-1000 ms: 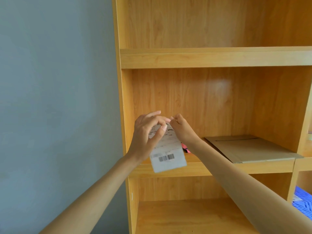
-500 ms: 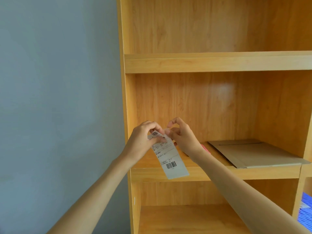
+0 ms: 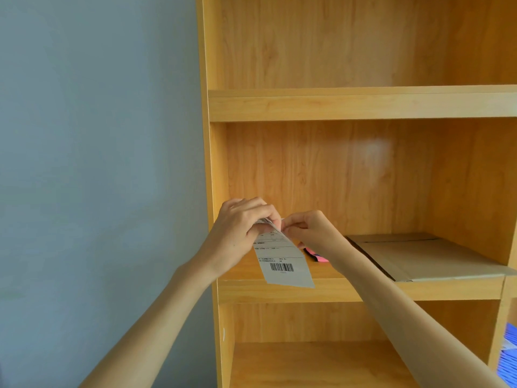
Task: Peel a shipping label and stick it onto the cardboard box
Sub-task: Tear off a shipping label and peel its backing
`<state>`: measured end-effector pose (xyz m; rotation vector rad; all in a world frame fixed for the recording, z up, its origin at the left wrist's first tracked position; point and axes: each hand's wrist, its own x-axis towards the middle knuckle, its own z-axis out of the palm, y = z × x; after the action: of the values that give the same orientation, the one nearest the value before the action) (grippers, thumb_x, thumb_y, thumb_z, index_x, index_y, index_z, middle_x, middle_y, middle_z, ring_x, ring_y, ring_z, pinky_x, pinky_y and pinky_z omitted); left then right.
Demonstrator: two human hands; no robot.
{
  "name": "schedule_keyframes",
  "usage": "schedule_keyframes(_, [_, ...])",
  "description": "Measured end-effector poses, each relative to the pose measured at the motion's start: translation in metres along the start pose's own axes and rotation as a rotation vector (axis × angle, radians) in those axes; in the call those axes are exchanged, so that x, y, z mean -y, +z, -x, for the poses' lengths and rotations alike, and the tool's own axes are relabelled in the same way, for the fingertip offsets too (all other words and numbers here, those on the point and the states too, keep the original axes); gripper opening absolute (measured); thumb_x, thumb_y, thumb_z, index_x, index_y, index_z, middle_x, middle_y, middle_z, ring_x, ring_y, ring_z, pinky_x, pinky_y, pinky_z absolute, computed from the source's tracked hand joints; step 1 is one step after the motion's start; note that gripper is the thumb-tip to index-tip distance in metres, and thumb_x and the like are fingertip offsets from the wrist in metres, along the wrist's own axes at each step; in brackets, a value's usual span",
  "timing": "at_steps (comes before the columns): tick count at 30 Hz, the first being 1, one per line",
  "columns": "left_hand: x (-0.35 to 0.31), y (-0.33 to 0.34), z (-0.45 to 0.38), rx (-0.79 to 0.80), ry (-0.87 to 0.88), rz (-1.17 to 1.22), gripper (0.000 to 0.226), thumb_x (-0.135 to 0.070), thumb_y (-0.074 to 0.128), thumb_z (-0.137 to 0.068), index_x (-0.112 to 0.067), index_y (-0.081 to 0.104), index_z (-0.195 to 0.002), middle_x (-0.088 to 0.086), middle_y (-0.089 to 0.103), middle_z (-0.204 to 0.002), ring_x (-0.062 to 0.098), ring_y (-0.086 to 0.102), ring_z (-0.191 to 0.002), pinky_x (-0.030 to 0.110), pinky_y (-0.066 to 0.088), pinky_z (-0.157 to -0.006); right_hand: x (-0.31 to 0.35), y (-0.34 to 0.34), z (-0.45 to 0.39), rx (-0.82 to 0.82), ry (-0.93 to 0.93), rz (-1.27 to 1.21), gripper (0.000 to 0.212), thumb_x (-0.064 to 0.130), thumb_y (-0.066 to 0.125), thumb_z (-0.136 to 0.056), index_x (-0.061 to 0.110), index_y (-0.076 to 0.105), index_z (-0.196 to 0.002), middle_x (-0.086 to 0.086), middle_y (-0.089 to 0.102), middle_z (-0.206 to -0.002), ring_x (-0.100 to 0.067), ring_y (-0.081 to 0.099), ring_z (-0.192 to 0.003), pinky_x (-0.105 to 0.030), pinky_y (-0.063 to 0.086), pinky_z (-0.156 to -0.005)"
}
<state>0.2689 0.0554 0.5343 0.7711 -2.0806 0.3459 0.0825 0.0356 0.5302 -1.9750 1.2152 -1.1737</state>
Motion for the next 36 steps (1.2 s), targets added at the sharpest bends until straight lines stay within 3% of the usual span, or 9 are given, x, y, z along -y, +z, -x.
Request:
schedule_keyframes(2, [-0.001,0.001,0.0,0.02,-0.005,0.062,0.027,0.003,0.064,-0.088,-0.024,0.066,-0.088,-0.014,0.061,-0.087,0.007,0.06,-0.087,0.039,0.043,-0.093,-0.003,0.002,0.002,0.013,0.044,-0.014,0.019,0.014,0.059,-0.093,0.012,0.076,-0.084,0.011,0.061,-0.054,0.003,0.046,-0.04,-0.009,0.034,-0.041])
schedule_keyframes(5, [-0.003,0.0,-0.001,0.038,-0.026,0.169,0.029,0.008,0.058,-0.09,-0.019,0.068,-0.088,-0.009,0.062,-0.089,0.013,0.062,-0.089,0.039,0.05,-0.077,-0.007,0.005,0.002,0.034,0.073,0.004,0.015,0.023,0.066,-0.091,0.013,0.077,-0.092,0.005,0.066,-0.067,0.003,0.044,-0.037,-0.007,0.031,-0.038])
schedule_keyframes(8, [-0.005,0.0,-0.001,0.041,-0.049,0.231,0.029,0.007,0.055,-0.092,-0.019,0.069,-0.089,-0.01,0.061,-0.092,0.013,0.062,-0.093,0.036,0.052,-0.076,-0.012,0.008,-0.004,0.019,0.085,0.058,0.02,0.025,0.072,-0.086,0.013,0.076,-0.102,-0.002,0.076,-0.096,-0.001,0.061,-0.065,-0.011,0.046,-0.056])
schedule_keyframes(11, [-0.002,0.006,-0.002,0.057,-0.069,0.22,0.028,0.001,0.055,-0.095,-0.024,0.068,-0.09,-0.013,0.059,-0.094,0.013,0.06,-0.096,0.036,0.052,-0.076,-0.019,0.013,-0.008,-0.042,0.03,0.141,0.02,0.023,0.072,-0.086,0.014,0.073,-0.104,0.0,0.074,-0.102,-0.014,0.068,-0.097,-0.032,0.056,-0.084])
schedule_keyframes(17, [0.017,0.014,-0.006,0.052,-0.174,0.039,0.021,-0.012,0.055,-0.097,-0.031,0.063,-0.102,-0.016,0.054,-0.095,0.008,0.055,-0.088,0.03,0.047,-0.067,-0.018,0.02,-0.006,0.0,-0.043,-0.03,0.029,0.006,0.048,-0.093,0.013,0.076,-0.097,-0.009,0.076,-0.095,-0.019,0.07,-0.085,-0.036,0.057,-0.08])
schedule_keyframes(21, [0.027,0.015,-0.004,0.062,-0.211,0.048,0.028,-0.014,0.062,-0.094,-0.032,0.061,-0.116,-0.015,0.052,-0.112,0.008,0.053,-0.101,0.028,0.05,-0.08,-0.007,0.021,0.0,0.088,0.066,-0.269,0.043,0.023,0.04,-0.098,0.021,0.073,-0.069,-0.01,0.074,-0.093,-0.026,0.071,-0.092,-0.044,0.055,-0.094])
schedule_keyframes(24, [0.031,0.014,-0.002,0.034,-0.239,0.072,0.043,-0.017,0.067,-0.09,-0.032,0.054,-0.129,-0.012,0.05,-0.115,0.004,0.05,-0.102,0.013,0.041,-0.085,-0.005,0.019,0.003,0.153,0.096,-0.303,0.047,0.05,0.043,-0.098,0.016,0.075,-0.094,0.002,0.077,-0.088,-0.017,0.073,-0.091,-0.031,0.057,-0.088])
schedule_keyframes(28, [0.042,0.011,0.002,0.025,-0.334,0.196,0.044,-0.036,0.077,-0.081,-0.033,0.056,-0.119,-0.012,0.057,-0.113,0.004,0.056,-0.102,0.013,0.039,-0.083,-0.012,0.021,0.003,0.127,0.022,-0.256,0.026,0.028,0.063,-0.093,0.008,0.073,-0.108,-0.003,0.077,-0.103,-0.013,0.073,-0.097,-0.027,0.057,-0.088])
schedule_keyframes(36, [0.058,0.006,0.018,0.027,-0.592,0.56,0.045,-0.05,0.087,-0.061,-0.027,0.064,-0.092,-0.004,0.07,-0.105,0.014,0.062,-0.104,0.038,0.045,-0.098,-0.019,0.02,0.001,-0.001,0.006,-0.3,0.018,0.018,0.06,-0.095,0.013,0.075,-0.104,-0.001,0.077,-0.102,-0.016,0.074,-0.094,-0.026,0.057,-0.083])
